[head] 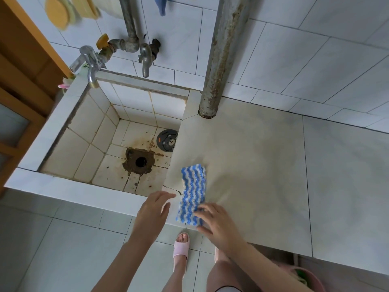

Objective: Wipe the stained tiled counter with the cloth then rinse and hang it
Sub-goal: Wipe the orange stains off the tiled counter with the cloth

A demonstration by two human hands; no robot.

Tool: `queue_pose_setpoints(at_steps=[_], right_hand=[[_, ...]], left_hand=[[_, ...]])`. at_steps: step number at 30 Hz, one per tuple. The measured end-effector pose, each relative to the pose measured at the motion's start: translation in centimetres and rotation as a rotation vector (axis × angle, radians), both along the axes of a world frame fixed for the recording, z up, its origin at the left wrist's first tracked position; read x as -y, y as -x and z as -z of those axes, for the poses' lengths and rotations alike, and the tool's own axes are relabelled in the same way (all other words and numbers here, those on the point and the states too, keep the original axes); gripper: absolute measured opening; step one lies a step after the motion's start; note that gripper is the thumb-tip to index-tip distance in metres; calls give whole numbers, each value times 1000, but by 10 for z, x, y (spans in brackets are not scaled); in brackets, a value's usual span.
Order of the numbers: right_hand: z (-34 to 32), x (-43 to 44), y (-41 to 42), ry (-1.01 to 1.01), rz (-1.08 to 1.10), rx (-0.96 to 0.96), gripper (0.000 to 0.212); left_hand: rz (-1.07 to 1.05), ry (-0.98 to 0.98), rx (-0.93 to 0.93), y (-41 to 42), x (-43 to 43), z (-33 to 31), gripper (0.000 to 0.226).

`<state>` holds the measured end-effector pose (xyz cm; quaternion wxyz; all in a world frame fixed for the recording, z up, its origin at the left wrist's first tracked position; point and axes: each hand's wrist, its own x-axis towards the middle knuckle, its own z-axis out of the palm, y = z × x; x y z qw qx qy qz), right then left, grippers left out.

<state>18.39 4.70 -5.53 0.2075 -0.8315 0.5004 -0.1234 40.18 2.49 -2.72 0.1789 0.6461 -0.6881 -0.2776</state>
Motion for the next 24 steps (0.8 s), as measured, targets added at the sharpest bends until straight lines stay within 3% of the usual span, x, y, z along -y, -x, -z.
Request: queue_pose_setpoints(at_steps=[5, 10, 17, 24], right_hand=[[1, -5, -9, 59, 5, -17, 29], [-5, 5, -8, 139, -7, -21, 7], [-7, 11, -6, 193, -8, -39, 10], [-39, 38, -14, -5, 234, 225, 7]], left_hand=[[76, -19, -18, 6, 3, -6, 24], [119, -10, -17, 7, 13, -8, 24], [299, -88, -13, 5, 6, -3, 35], [203, -92, -111, 11, 17, -10, 34]])
